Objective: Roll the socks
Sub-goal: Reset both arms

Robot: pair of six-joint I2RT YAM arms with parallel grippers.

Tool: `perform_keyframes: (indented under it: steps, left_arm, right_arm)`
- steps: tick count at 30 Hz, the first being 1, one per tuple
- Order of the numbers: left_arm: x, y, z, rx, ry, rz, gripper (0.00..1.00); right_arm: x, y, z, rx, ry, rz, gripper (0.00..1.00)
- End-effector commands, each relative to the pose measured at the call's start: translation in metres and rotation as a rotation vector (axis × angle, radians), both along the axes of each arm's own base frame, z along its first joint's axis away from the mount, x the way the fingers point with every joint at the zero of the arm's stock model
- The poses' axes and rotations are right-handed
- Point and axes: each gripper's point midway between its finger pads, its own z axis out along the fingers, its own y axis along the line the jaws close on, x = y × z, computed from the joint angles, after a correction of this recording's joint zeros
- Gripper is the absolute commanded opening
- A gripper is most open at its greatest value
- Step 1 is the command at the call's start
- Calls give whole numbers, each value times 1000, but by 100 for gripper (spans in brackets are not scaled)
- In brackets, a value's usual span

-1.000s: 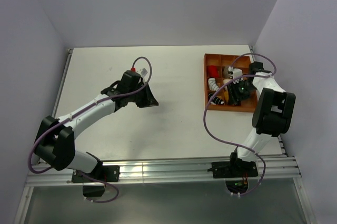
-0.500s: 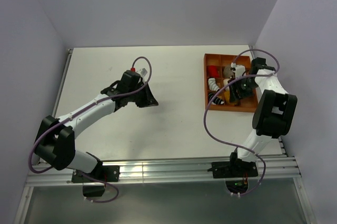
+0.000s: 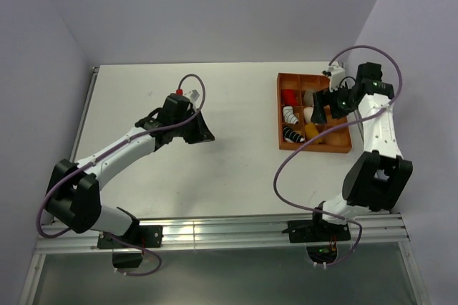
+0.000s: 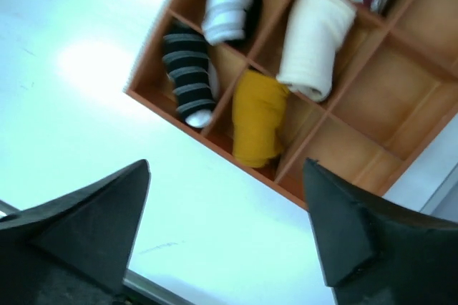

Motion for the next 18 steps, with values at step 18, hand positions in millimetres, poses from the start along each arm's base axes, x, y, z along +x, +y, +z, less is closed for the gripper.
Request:
perform_keyframes:
  steps: [18]
  left_arm:
    - [18,2,50,-17,-120,59,17]
  right_arm:
    - [-22,97,111,154,-354,215,100]
